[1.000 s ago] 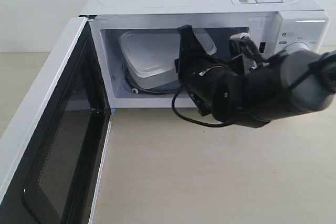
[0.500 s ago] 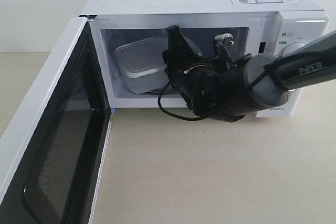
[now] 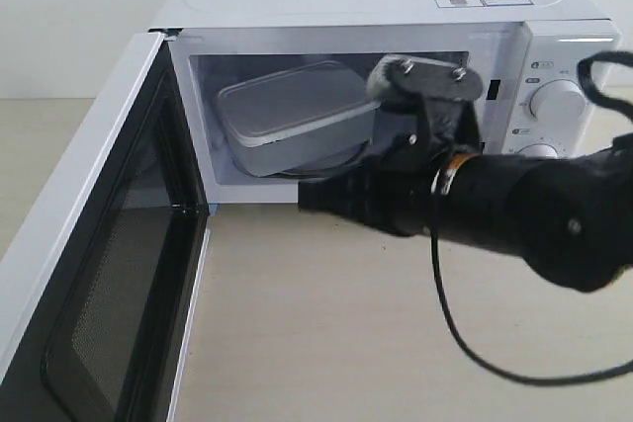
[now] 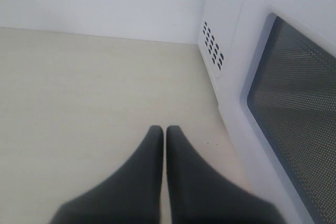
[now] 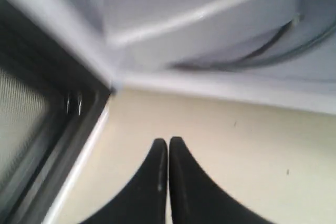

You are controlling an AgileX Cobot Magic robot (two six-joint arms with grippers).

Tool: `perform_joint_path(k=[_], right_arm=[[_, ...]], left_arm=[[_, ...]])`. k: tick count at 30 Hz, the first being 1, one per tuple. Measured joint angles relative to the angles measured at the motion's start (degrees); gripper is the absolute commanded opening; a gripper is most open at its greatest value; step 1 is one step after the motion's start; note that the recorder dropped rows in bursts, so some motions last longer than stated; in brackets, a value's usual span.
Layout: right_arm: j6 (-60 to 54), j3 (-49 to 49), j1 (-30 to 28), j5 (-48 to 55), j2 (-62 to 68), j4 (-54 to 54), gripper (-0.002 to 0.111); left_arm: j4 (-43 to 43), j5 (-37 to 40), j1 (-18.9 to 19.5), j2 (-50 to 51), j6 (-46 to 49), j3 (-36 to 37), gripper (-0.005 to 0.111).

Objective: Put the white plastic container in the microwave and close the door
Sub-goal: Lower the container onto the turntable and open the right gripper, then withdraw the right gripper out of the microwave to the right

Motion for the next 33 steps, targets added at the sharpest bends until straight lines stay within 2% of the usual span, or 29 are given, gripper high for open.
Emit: perform_joint_path(k=[2, 5, 10, 17, 23, 25, 28, 33], right_arm=[[-1.70, 1.20, 3.86, -2.42, 2.48, -5.93, 0.000], [-5.13, 0.62, 8.10, -19.30, 10.58, -7.67, 0.000], [-5.51, -4.90, 8.43, -30.11, 21.75, 2.99, 0.000], [-5.91, -23.63, 6.10, -25.71, 32.47, 5.70, 0.000], [-6.49, -29.04, 1.33, -16.69, 33.67, 6.06, 0.000], [-7.94, -28.32, 1.20, -14.16, 32.69, 5.40, 0.000], [-12.37, -21.92, 4.64, -14.84, 27.25, 3.87, 0.000], [-14.41, -3.59, 10.13, -27.29, 14.36, 3.11, 0.000]], left_arm=[[0.00, 0.00, 0.00, 0.00, 0.00, 0.00, 0.004], [0.00, 0.00, 0.00, 0.00, 0.00, 0.00, 0.004], [0.00, 0.00, 0.00, 0.00, 0.00, 0.00, 0.004], [0.00, 0.00, 0.00, 0.00, 0.00, 0.00, 0.004], [0.00, 0.00, 0.00, 0.00, 0.00, 0.00, 0.004], [0.00, 0.00, 0.00, 0.00, 0.00, 0.00, 0.004], [0.00, 0.00, 0.00, 0.00, 0.00, 0.00, 0.004], [0.00, 0.00, 0.00, 0.00, 0.00, 0.00, 0.004]])
